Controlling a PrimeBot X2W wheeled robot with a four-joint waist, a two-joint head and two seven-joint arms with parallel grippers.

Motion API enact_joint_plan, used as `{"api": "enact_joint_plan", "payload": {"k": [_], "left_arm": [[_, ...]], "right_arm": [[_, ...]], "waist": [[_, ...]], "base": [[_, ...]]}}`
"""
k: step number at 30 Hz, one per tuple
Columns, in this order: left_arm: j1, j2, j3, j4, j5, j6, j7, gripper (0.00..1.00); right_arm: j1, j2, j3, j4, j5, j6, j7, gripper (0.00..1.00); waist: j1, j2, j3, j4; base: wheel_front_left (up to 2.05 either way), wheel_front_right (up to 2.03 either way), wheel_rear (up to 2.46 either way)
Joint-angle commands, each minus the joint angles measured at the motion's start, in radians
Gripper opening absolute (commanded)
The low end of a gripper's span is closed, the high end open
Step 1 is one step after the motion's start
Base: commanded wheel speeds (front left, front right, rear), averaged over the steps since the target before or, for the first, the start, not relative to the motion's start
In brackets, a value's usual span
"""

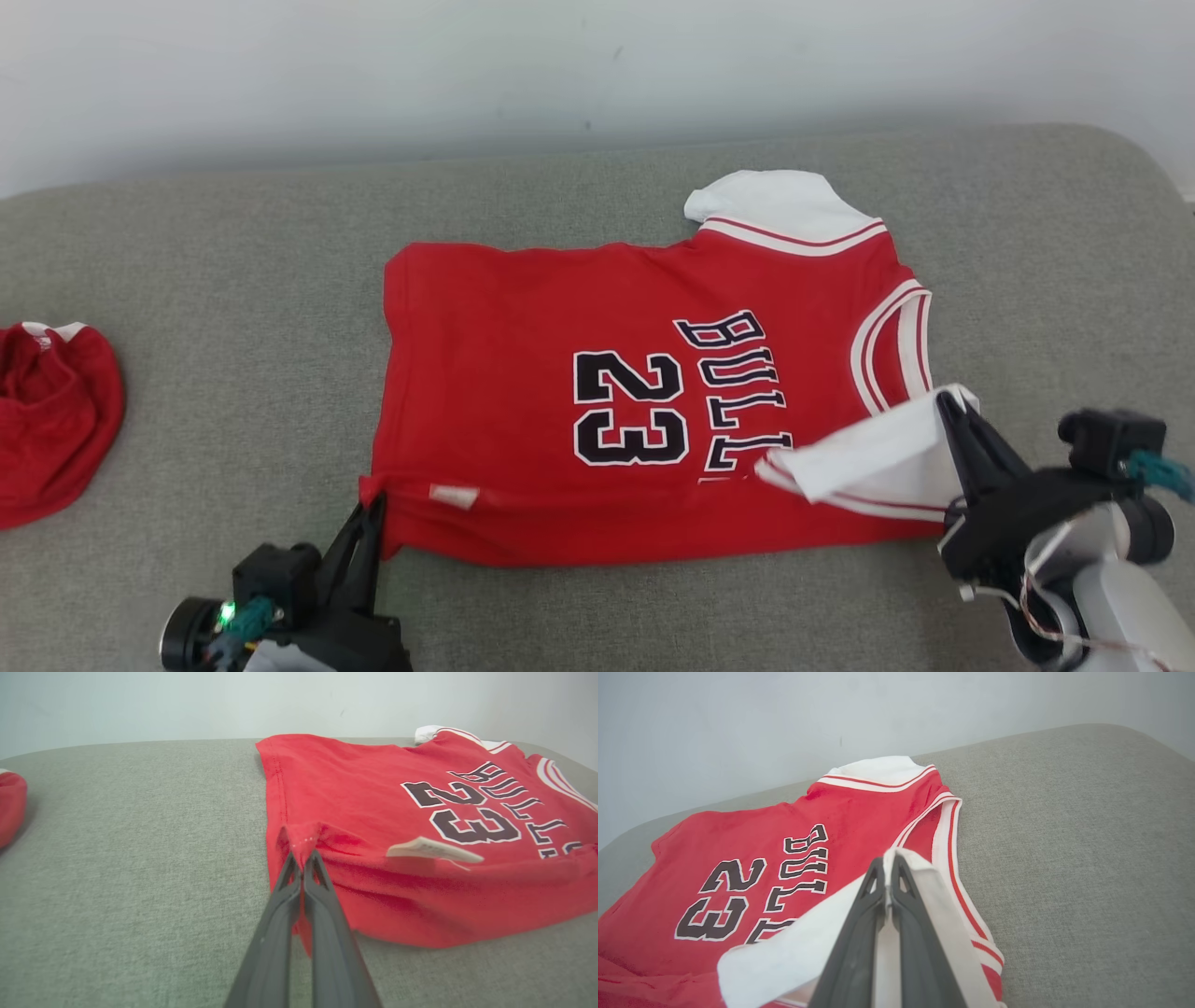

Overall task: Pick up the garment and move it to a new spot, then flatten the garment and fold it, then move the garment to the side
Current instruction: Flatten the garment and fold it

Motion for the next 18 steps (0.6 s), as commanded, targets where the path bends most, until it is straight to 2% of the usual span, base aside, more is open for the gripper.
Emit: {"api": "enact_joint_plan", "payload": {"k": [1,9,16,17,18], "left_arm": [[-0.023,0.002,-0.004,0.012,0.002,-0.007,0.002,0.0],[-0.117,-0.01,-0.022,0.115,0.011,-0.02,-0.003,0.0],[-0.151,-0.013,-0.028,0.169,0.02,-0.024,-0.013,0.0],[-0.155,-0.013,-0.029,0.173,0.024,-0.024,-0.014,0.26],[-0.157,-0.014,-0.028,0.175,0.026,-0.022,-0.015,0.95]], "right_arm": [[-0.029,-0.006,0.008,0.024,-0.004,0.001,-0.008,0.0],[-0.234,0.009,0.072,0.269,-0.003,0.001,-0.086,0.0],[-0.327,0.017,0.12,0.43,0.006,0.001,-0.184,0.0],[-0.335,0.016,0.125,0.448,0.008,0.001,-0.202,0.42],[-0.339,0.016,0.131,0.466,0.013,0.001,-0.214,1.0]], "waist": [[-0.0001,-0.0001,0.006,-0.004],[-0.0001,-0.0001,0.026,-0.005],[-0.0001,-0.0001,0.019,0.0],[-0.0001,-0.0001,0.015,0.001],[-0.0001,-0.0001,0.011,0.001]], "base": [[0.0,0.0,0.0],[0.0,0.0,0.0],[0.0,0.0,0.0],[0.0,0.0,0.0],[0.0,0.0,0.0]]}}
